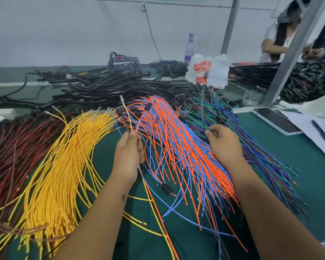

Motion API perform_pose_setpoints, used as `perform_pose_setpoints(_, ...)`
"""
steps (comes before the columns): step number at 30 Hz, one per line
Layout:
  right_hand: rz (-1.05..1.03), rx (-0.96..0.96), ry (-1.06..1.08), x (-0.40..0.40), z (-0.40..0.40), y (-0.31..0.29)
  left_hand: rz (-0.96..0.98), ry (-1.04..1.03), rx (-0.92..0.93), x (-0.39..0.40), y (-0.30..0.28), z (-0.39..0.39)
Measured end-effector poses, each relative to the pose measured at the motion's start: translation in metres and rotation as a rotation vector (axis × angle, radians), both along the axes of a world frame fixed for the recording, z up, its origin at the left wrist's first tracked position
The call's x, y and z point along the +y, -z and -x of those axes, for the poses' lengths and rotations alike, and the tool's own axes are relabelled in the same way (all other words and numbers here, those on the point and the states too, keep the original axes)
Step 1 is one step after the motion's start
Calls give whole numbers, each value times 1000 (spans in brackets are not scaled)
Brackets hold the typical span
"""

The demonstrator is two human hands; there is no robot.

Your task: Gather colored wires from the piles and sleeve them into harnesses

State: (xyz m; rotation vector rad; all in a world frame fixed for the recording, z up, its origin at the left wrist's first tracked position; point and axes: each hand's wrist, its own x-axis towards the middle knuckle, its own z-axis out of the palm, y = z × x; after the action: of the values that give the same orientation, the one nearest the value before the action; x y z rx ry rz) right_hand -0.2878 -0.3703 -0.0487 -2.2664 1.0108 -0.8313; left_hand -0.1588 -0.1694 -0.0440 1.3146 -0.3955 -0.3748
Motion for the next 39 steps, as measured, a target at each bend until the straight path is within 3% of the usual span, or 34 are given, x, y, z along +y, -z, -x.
perform_pose_setpoints(12,-31,101,-32,7,9,-13,-34,30,8,0,-4,3)
perform_pose_setpoints(15,-4,72,-11,8,17,-31,-35,36,27,-1,-4,3)
perform_pose_setpoints(17,-18,169,-52,10,21,-54,-50,25,70,-2,-6,1)
perform_pose_setpoints(20,-228,277,-227,25,26,-94,-126,21,192,-3,-13,-6)
perform_pose_setpoints(24,-821,-18,-529,60,21,-135,-281,107,236,9,-29,-19)
perform_pose_setpoints(29,-1322,-586,-729,102,-8,-157,-189,252,226,46,-66,-39)
perform_pose_setpoints(34,-1449,-794,-873,148,-62,-141,-189,435,71,82,-89,-57)
perform_pose_setpoints(39,-1520,-739,-676,176,-119,-76,-56,173,200,80,-58,-70)
